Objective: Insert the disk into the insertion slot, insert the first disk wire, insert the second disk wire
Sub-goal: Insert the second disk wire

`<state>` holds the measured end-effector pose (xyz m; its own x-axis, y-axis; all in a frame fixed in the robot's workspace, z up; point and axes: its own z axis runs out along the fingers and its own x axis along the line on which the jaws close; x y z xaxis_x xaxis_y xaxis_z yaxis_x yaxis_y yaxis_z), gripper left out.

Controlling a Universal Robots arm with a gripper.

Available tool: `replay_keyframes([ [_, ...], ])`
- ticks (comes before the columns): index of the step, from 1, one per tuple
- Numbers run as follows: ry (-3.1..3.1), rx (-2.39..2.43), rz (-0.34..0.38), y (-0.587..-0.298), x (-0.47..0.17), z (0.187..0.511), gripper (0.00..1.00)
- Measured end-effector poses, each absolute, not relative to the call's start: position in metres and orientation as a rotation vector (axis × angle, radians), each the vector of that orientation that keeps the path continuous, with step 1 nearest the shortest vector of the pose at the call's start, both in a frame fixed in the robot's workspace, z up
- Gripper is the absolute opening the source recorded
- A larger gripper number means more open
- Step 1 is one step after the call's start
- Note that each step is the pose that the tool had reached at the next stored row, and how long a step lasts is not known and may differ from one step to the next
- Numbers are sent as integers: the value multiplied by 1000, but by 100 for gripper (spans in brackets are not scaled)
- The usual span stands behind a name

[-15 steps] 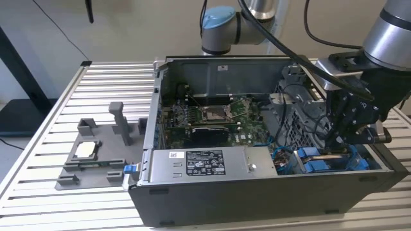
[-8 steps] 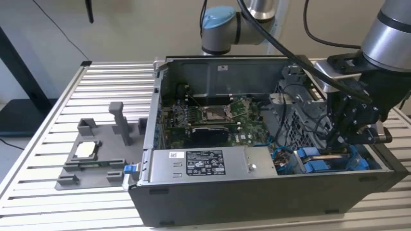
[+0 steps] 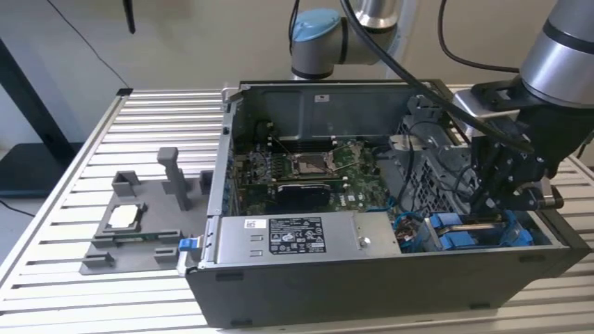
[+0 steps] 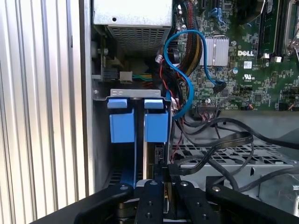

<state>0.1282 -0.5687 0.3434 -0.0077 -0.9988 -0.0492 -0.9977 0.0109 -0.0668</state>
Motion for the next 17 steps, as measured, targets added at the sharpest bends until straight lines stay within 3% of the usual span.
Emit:
replay_keyframes([
  [17,2167,-2146,-5,-572,129,338,16],
])
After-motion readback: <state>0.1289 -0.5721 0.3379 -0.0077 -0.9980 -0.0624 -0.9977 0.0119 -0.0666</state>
